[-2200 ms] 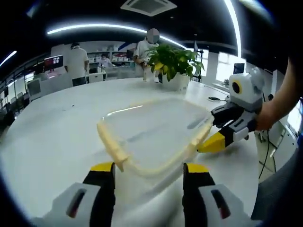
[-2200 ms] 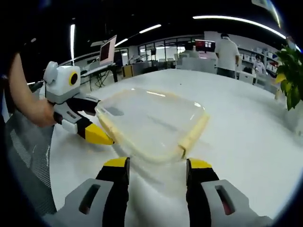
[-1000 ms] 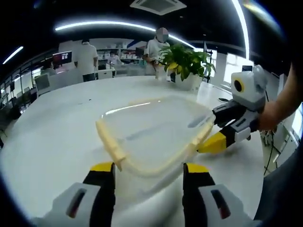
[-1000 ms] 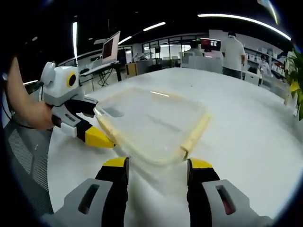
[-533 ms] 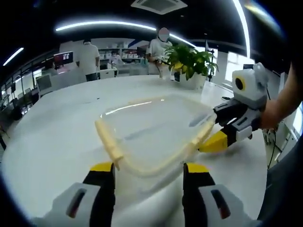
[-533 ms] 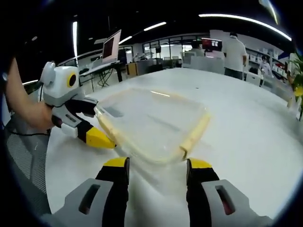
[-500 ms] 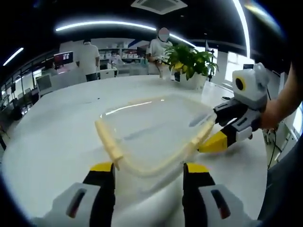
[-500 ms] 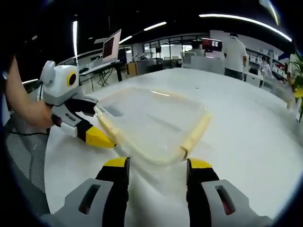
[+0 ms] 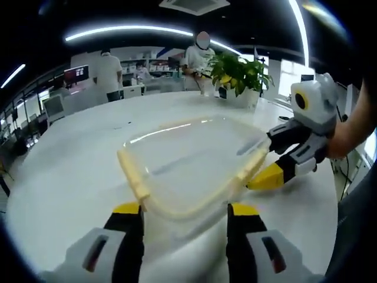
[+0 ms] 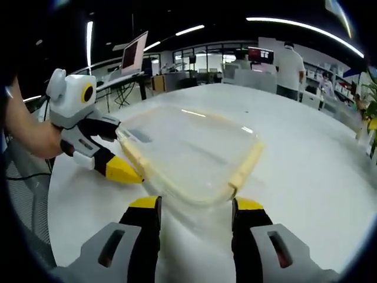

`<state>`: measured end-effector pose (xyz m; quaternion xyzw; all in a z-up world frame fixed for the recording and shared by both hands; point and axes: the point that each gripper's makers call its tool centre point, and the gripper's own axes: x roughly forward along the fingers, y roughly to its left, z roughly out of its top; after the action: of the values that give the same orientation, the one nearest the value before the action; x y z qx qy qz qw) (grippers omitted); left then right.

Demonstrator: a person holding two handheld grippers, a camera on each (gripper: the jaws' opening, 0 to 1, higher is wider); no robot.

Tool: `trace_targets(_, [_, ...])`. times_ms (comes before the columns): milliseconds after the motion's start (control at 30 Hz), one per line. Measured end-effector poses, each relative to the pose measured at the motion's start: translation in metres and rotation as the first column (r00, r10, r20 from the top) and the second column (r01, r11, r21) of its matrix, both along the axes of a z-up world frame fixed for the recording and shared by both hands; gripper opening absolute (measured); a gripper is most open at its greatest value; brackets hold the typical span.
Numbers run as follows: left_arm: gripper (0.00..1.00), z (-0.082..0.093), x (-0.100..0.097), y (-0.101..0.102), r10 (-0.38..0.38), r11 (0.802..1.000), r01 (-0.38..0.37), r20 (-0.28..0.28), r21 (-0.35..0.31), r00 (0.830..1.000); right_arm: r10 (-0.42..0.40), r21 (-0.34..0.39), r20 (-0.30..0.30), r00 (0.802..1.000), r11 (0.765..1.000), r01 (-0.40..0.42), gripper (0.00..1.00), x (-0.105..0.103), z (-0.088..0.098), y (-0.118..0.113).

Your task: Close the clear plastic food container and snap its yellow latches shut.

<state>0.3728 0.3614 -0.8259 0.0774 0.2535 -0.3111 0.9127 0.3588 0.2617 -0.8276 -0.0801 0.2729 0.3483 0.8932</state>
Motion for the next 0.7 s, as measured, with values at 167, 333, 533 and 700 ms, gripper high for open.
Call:
trace_targets(167, [0.50, 0.000, 0.009, 0.006, -0.007, 1.000, 0.007, -0.001, 0.010, 1.000, -0.003, -0.009, -0.001, 1.000, 1.000, 0.003, 0.45, 0.010, 0.000, 0.004])
trace_targets(333, [0.49, -0.001, 0.017, 0.009, -0.001, 1.000, 0.001, -0.004, 0.021, 1.000, -0.009, -0.029, 0.004, 1.000, 1.000, 0.009, 0.45, 0.017, -0.001, 0.008])
trace_targets(533, [0.49, -0.002, 0.027, 0.012, -0.001, 1.000, 0.002, -0.003, 0.028, 1.000, -0.019, -0.035, 0.006, 1.000, 0.999, 0.019, 0.44, 0.027, -0.001, 0.010])
trace_targets(700, [0.49, -0.002, 0.035, 0.013, 0.001, 0.999, -0.001, 0.003, 0.033, 1.000, -0.015, -0.040, 0.008, 1.000, 0.999, 0.016, 0.43, 0.035, -0.001, 0.010])
